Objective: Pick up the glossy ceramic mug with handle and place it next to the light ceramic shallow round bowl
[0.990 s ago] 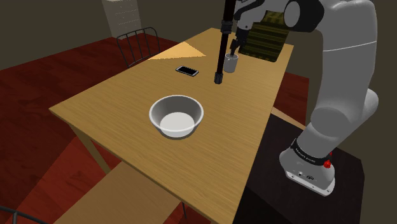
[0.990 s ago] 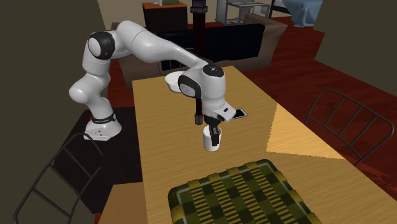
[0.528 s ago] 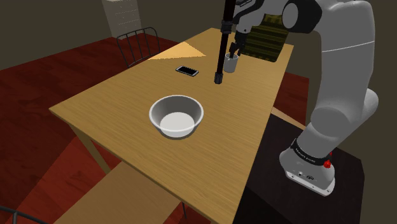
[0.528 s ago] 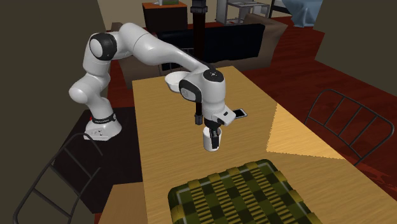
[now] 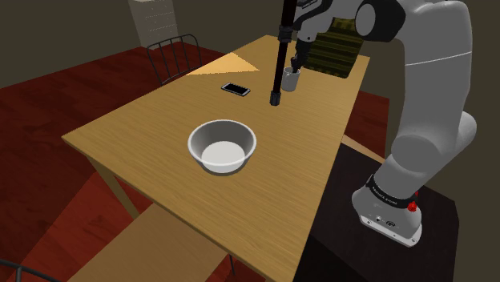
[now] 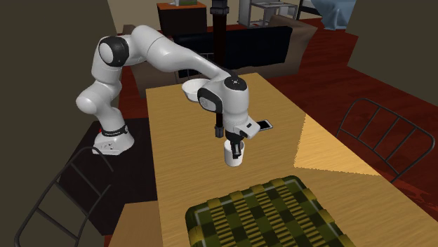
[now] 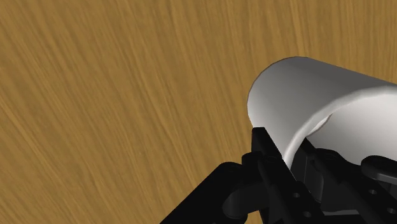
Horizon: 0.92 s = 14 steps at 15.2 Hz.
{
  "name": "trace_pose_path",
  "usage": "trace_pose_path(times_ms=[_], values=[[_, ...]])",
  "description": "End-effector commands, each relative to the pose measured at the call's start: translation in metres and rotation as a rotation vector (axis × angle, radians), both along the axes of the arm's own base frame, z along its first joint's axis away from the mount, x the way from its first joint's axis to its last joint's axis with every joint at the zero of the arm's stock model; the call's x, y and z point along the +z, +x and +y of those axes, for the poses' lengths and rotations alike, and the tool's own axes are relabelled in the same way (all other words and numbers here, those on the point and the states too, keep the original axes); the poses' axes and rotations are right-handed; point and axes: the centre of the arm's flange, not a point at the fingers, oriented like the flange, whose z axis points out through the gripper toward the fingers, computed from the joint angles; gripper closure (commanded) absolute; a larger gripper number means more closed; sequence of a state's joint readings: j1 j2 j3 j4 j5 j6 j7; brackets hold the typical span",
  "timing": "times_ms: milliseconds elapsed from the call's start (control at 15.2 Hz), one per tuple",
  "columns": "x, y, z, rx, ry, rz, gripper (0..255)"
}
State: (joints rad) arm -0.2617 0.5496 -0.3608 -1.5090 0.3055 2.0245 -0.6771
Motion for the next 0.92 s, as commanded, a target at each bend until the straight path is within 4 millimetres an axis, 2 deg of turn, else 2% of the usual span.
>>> trace_pose_path(times_ms=[0,264,858], values=[[0.0,0.0,0.0,0.0,0.0,0.0,255],[0.0,0.0,0.0,0.0,0.0,0.0,255],[0.048,0.0,0.0,0.0,0.0,0.0,255]])
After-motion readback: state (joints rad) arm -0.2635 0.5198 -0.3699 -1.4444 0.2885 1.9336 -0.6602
